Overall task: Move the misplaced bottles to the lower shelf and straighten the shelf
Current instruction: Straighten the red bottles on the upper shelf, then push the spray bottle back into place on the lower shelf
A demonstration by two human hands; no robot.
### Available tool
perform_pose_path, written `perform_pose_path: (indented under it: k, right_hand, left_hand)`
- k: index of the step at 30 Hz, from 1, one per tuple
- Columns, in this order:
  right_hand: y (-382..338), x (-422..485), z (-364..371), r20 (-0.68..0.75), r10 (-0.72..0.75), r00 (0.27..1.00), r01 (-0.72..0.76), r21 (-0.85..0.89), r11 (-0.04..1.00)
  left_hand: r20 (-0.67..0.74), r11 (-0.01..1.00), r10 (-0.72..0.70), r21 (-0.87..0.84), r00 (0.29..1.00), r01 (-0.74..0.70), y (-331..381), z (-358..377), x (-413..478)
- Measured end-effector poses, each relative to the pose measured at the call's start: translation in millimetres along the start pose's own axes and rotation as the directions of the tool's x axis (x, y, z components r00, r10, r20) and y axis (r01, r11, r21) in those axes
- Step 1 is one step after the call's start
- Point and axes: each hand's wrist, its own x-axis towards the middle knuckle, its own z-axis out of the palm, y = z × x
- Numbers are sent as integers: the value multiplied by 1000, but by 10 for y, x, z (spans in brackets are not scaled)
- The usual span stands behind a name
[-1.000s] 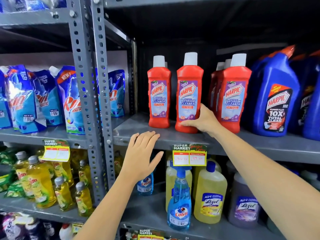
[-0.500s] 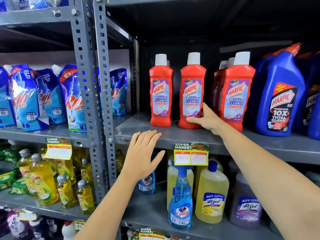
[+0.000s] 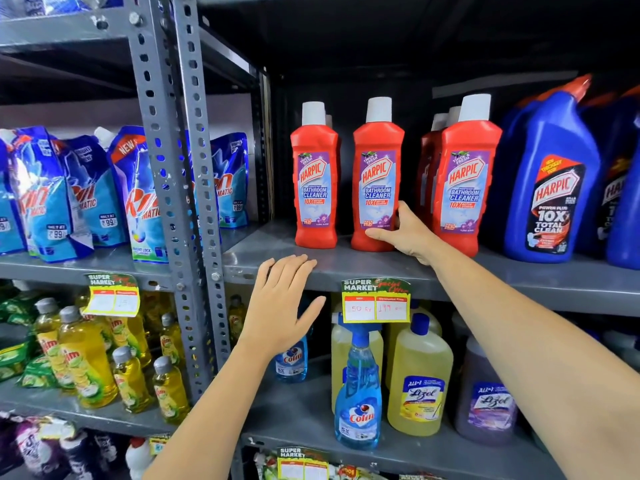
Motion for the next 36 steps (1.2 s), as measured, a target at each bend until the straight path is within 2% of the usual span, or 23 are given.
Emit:
perform_pose_path:
  k: [3,6,7,8,10,11,12,13,14,16,19,20,22,23,25,28,31,36]
  right_hand:
    - [-8,-46,-21,-29,29,999,-31,-56,998]
    - [-88,-182,-56,-246,-53,968,34,-80,996]
    - [-130,-276,-69,-360,-140,922,125,-64,990]
    - [-159,-411,-78,-488,-244,838,252,-51,966]
    - [-155,-750,-91,-704,-415,577,510,-86,856]
    - [-100,-941,-71,-752,-460,472,591,-117,798]
    - [-14,-1116,-22,-764,-493,416,642,-136,754]
    - [98,-1275,49,-753,-514,411,664,-139,735]
    - [225,-1408,136,-727,-522,445,661,-127,740]
    - [523,-1620,341,-661,-494,565,588,-98,803]
    - [1036,-1833,671,-529,-459,714,434,-180,883]
    - [1212,-1879,772,-473,-415,777,371,-189,909]
    - [1518,-1954,949,-326,-231,917,187,-162,969]
    - [1662,-1986,1021,-244,-146,959,102,-183,978]
    - [1876,-2011,1138,-125,4,992,-33,-231,972]
    - [2004,-2016,1237,-7,179,984,-177,-187,966]
    - [2069,-1991,1305,43,199,979,-186,-199,962]
    - [2074,-1969,1339,-1,197,980,-192,-232,954]
  left_hand:
    - [18,1000,-12,5,1000,12,9,0,-25]
    - [35,999,-27,21,999,26,40,16,-92]
    - [36,999,-31,17,999,30,52,24,-133]
    - [38,999,-34,8,999,34,66,34,-199]
    - [55,999,-30,-17,998,31,90,85,-388]
    - [77,999,-21,-26,997,23,105,134,-525]
    - [111,999,-12,-31,994,16,115,192,-674]
    - [160,999,-10,-36,987,16,131,261,-844]
    - [218,999,-14,-41,976,23,144,339,-1012]
    - [353,997,-37,-52,935,59,160,509,-1356]
    - [553,989,-89,-47,828,137,174,759,-1788]
    - [616,986,-108,-34,780,164,179,846,-1911]
    - [732,981,-135,4,668,195,188,998,-2112]
    - [774,979,-144,20,616,204,201,1059,-2192]
    - [827,977,-152,42,542,208,233,1151,-2294]
    - [866,979,-144,55,479,194,281,1238,-2392]
    - [855,982,-130,42,503,183,274,1278,-2479]
    - [806,988,-92,-1,585,156,229,1311,-2594]
